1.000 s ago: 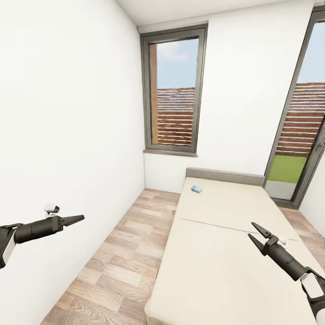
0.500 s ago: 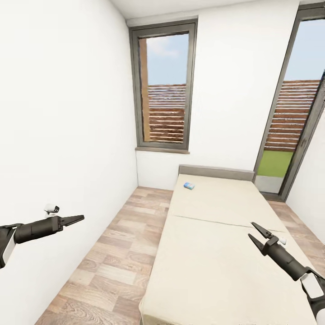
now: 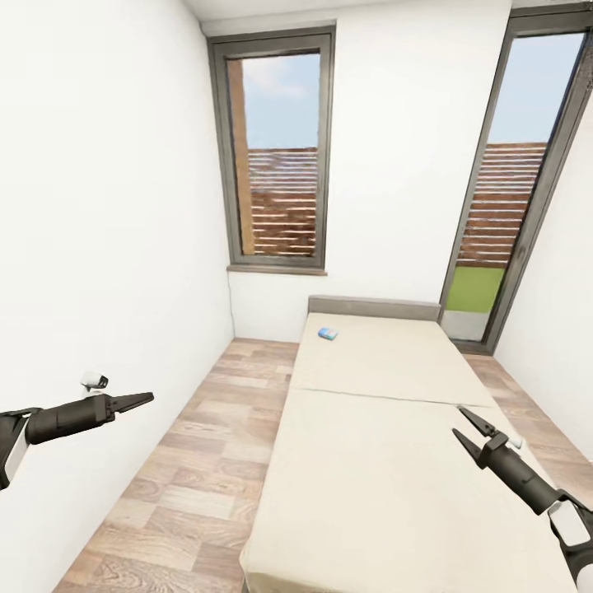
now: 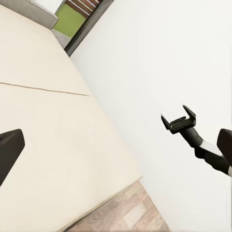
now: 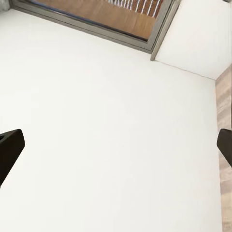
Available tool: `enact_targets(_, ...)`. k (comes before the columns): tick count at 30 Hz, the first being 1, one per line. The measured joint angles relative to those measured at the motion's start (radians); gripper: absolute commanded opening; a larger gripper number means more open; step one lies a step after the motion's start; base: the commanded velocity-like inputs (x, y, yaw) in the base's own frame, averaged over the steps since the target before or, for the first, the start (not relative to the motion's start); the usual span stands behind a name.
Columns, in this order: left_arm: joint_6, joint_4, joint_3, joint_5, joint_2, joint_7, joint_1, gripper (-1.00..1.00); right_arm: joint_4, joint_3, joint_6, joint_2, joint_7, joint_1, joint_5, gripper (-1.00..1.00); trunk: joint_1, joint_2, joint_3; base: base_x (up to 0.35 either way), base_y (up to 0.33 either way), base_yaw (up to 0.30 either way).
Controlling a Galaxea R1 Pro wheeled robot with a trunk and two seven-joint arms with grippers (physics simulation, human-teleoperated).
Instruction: Put all the toys in the child's room - the three board games (two on the bed and one on the table), the two jigsaw puzzles on the table, and the tennis ball on the table - inside the toy box on the table in the child's room.
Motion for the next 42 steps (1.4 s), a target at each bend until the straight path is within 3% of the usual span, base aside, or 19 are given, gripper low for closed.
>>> enact_targets(29, -0.001, 0.000, 0.002, 0.000, 0.000, 0.000, 0.001, 1.00, 0.042, -0.001, -0.003, -0.002, 0.002, 0.001, 0.000, 1.00, 0.000, 0.001, -0.019, 0.000, 0.076, -0.237)
enact_targets(42, -0.001, 0.000, 0.002, 0.000, 0.000, 0.000, 0.000, 1.00, 0.042, -0.001, -0.003, -0.002, 0.002, 0.001, -0.001, 1.00, 0.000, 0.002, -0.020, 0.000, 0.191, -0.269)
